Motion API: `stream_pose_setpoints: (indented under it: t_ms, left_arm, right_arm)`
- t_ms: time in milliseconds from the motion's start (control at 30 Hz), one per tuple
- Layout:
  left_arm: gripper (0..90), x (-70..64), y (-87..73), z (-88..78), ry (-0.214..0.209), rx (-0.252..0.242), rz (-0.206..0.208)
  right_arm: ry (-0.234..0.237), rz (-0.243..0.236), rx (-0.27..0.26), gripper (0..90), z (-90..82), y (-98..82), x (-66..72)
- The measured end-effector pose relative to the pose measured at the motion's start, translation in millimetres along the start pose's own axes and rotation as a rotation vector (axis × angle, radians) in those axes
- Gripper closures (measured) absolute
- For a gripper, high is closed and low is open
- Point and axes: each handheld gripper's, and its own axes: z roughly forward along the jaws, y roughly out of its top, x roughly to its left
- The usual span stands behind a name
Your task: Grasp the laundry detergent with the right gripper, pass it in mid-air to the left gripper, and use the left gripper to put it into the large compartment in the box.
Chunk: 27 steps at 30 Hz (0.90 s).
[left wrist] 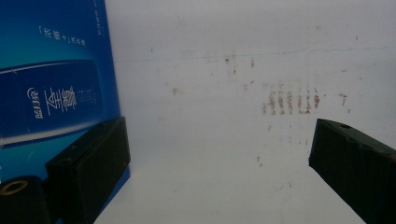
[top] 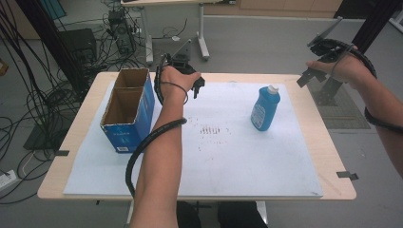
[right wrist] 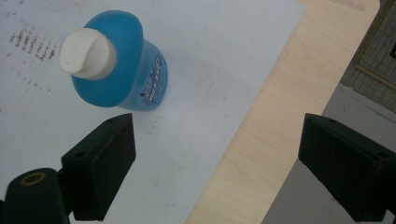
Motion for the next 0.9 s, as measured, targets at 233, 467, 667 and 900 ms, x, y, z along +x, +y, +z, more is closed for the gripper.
stream_pose_setpoints:
  t_ms: [233,467,667,900]
  left_arm:
    - [5.5,0.0,-0.5,-0.7,0.004,0.0,-0.004]
    - [5.5,0.0,-1.4,-1.6,0.007,0.001,-0.002]
    - [5.5,-1.2,-1.5,-1.5,0.007,0.003,0.003]
    - [5.4,-1.7,-1.9,-2.8,0.009,-0.003,0.003]
  right_arm:
    - [0.005,-0.003,-0.004,11.1,-0.1,-1.3,-0.8]
    - [0.002,-0.004,-0.012,11.1,-4.6,-3.5,-3.6]
    - [-0.001,-0.004,-0.013,11.3,-6.1,-4.6,-4.3]
    - [0.002,-0.012,-0.014,11.6,-6.9,-3.8,-3.2]
